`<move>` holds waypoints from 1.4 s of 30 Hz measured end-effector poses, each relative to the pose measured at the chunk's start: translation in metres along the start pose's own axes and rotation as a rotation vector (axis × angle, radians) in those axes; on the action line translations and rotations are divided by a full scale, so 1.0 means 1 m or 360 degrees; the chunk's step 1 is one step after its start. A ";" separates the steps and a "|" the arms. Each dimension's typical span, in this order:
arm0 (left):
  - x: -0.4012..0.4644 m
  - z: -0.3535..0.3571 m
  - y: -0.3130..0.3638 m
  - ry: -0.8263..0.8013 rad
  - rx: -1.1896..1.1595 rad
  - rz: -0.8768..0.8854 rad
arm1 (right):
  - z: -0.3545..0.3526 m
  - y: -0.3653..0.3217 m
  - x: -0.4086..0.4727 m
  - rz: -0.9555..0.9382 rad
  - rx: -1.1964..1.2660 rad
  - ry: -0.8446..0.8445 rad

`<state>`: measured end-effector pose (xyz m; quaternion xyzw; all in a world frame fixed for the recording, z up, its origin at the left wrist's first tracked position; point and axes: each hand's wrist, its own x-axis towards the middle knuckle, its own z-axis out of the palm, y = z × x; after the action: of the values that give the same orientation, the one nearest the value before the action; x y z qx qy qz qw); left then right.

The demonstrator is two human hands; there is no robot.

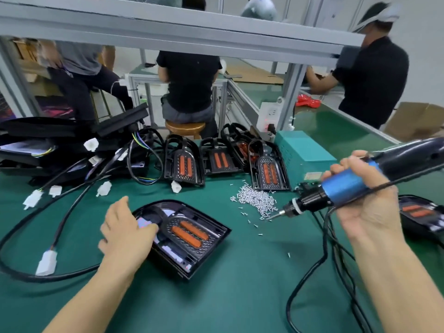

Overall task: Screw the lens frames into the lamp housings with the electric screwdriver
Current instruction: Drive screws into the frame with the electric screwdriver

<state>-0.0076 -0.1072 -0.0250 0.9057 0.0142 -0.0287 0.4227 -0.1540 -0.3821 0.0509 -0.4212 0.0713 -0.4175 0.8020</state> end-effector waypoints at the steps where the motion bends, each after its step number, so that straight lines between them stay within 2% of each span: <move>1: -0.002 0.001 0.000 0.0012 0.0082 0.0029 | -0.002 -0.004 0.000 -0.0045 0.0027 0.0010; 3: -0.009 0.000 0.002 0.0002 0.0171 0.0038 | -0.008 -0.011 0.000 -0.0096 0.0052 0.0021; 5: -0.016 -0.005 0.005 0.0156 0.0257 0.0166 | -0.014 -0.018 -0.001 -0.0127 0.0056 0.0056; 7: -0.022 -0.012 0.015 0.0398 0.0235 0.0638 | -0.018 -0.022 -0.003 -0.0144 0.0045 0.0077; 8: -0.025 -0.011 0.027 0.0415 0.0192 0.0938 | -0.019 -0.024 -0.003 -0.0149 0.0049 0.0077; 9: -0.030 -0.007 0.040 0.0321 0.0176 0.1190 | -0.019 -0.024 -0.004 -0.0149 0.0053 0.0071; 11: -0.040 0.010 0.073 -0.0093 0.0341 0.1507 | -0.018 -0.023 -0.007 -0.0140 0.0053 0.0061; 14: -0.044 0.058 0.107 -0.0659 0.0739 0.1426 | -0.014 -0.021 -0.012 -0.0135 0.0042 0.0095; 17: -0.042 0.094 0.115 -0.0859 0.0998 0.1326 | -0.014 -0.021 -0.017 -0.0151 0.0054 0.0121; 23: -0.043 0.115 0.104 -0.0775 0.0990 0.1275 | -0.021 -0.028 -0.021 -0.0198 0.0084 0.0196; 28: -0.046 0.121 0.100 -0.0651 0.1078 0.1388 | -0.022 -0.028 -0.021 -0.0203 0.0121 0.0241; 30: -0.048 0.115 0.101 -0.0683 0.0917 0.1387 | -0.021 -0.029 -0.023 -0.0210 0.0157 0.0259; 32: -0.048 0.101 0.103 -0.0782 0.0420 0.1218 | -0.020 -0.032 -0.025 -0.0219 0.0228 0.0268; 35: -0.050 0.066 0.102 -0.1092 -0.0440 0.0848 | -0.016 -0.038 -0.027 -0.0221 0.0337 0.0253; 37: -0.052 0.043 0.091 -0.1207 -0.0848 0.0670 | -0.010 -0.039 -0.029 -0.0219 0.0404 0.0202; 39: -0.056 0.023 0.078 -0.1213 -0.1121 0.0503 | 0.001 -0.037 -0.032 -0.0193 0.0476 0.0130; 42: -0.061 0.007 0.062 -0.1155 -0.1316 0.0363 | 0.023 -0.030 -0.038 -0.0113 0.0572 0.0027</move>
<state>-0.0658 -0.1524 0.0221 0.5924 -0.2201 -0.2847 0.7208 -0.1857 -0.3493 0.0787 -0.2698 -0.0127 -0.4552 0.8484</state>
